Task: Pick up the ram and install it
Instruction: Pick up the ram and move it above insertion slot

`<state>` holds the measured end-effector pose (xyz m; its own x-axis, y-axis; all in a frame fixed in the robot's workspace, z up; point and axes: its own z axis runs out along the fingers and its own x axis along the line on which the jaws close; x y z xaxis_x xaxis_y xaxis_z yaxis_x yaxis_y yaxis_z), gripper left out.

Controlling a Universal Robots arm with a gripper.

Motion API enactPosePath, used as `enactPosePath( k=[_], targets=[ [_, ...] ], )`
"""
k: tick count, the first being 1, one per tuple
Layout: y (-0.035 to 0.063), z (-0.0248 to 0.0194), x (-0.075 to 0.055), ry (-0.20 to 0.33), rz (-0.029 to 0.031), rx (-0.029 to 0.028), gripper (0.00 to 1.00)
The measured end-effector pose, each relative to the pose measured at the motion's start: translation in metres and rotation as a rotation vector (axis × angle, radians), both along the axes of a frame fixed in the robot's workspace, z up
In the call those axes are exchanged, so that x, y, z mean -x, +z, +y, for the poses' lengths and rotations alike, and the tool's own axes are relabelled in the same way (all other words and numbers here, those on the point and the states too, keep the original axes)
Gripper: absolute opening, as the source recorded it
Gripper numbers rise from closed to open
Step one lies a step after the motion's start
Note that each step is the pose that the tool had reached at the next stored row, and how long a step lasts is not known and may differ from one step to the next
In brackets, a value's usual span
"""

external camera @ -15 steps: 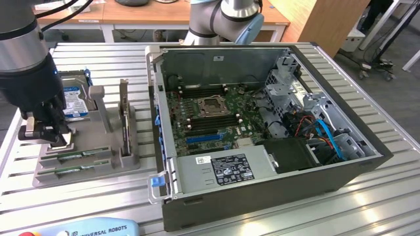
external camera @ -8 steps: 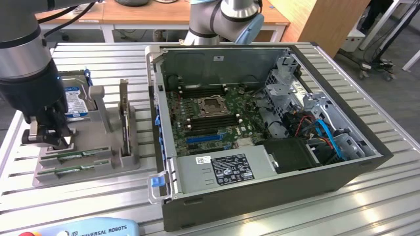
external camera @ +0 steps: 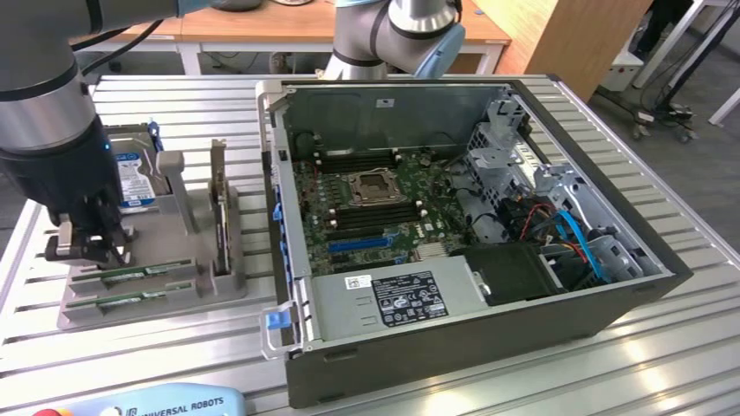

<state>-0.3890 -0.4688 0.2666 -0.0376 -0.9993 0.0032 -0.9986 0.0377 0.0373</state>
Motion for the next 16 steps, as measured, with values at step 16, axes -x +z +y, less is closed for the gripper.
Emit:
enactPosePath(
  k=[16],
  targets=[
    [-0.0006, 0.0000, -0.0078, 0.000, 0.0000, -0.0001, 0.36]
  ],
)
